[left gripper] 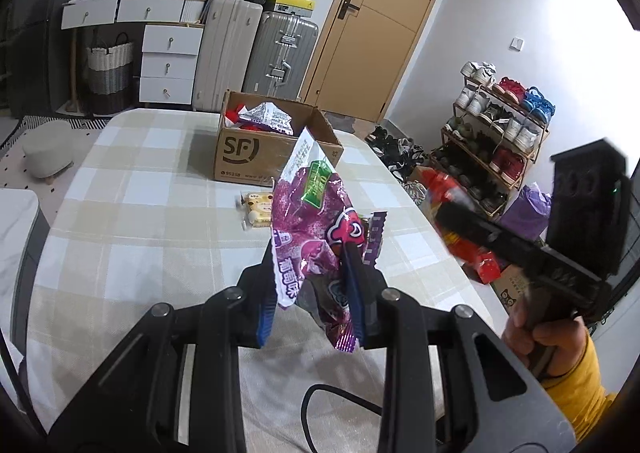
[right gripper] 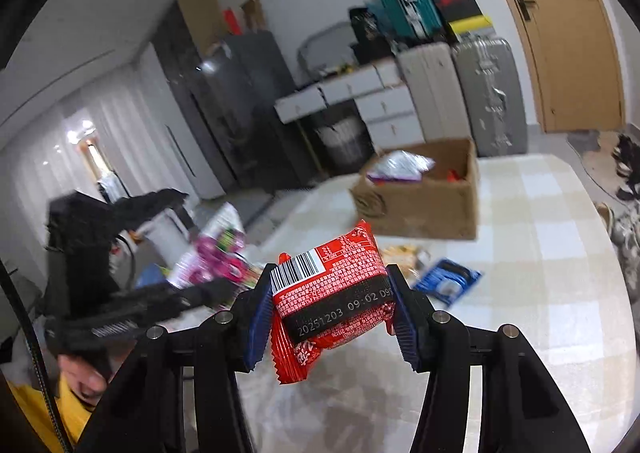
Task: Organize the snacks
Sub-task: 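Lift both held snacks and carry them over the cardboard box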
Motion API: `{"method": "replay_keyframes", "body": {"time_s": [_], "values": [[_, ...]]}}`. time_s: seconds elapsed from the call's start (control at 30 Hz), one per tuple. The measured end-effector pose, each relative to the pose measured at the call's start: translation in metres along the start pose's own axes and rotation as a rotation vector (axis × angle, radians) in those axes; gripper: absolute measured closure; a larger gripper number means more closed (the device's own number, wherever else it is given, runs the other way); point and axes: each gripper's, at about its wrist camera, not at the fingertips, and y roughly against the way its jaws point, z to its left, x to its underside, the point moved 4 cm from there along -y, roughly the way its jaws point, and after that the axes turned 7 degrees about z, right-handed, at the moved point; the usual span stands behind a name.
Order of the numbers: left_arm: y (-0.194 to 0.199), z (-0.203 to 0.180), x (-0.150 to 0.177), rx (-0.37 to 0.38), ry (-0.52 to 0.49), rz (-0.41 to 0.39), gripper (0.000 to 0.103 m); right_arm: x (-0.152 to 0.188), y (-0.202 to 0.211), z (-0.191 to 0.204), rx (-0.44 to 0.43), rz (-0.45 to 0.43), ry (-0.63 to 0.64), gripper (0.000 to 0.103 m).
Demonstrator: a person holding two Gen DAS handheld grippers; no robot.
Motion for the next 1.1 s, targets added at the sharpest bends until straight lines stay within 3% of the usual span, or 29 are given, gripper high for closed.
{"method": "replay_keyframes", "body": {"time_s": [0.17, 0.47, 0.87, 1.1], "values": [[0.021, -0.008, 0.008, 0.02, -0.012, -0.007, 0.076, -0.002, 0.011, 0.018, -0.019, -0.013, 0.019, 0.05], [0.033, -0.015, 0.01, 0.035, -0.027, -0.004, 0.076, 0.0, 0.011, 0.018, 0.003, -0.003, 0.026, 0.05], [0.049, -0.03, -0.019, 0.011, -0.071, -0.027, 0.076, -0.014, 0.021, 0.019, 0.017, -0.037, 0.05, 0.05], [0.038, -0.032, -0.047, 0.026, -0.075, -0.024, 0.076, -0.037, 0.017, 0.025, 0.022, -0.05, 0.111, 0.05]]}}
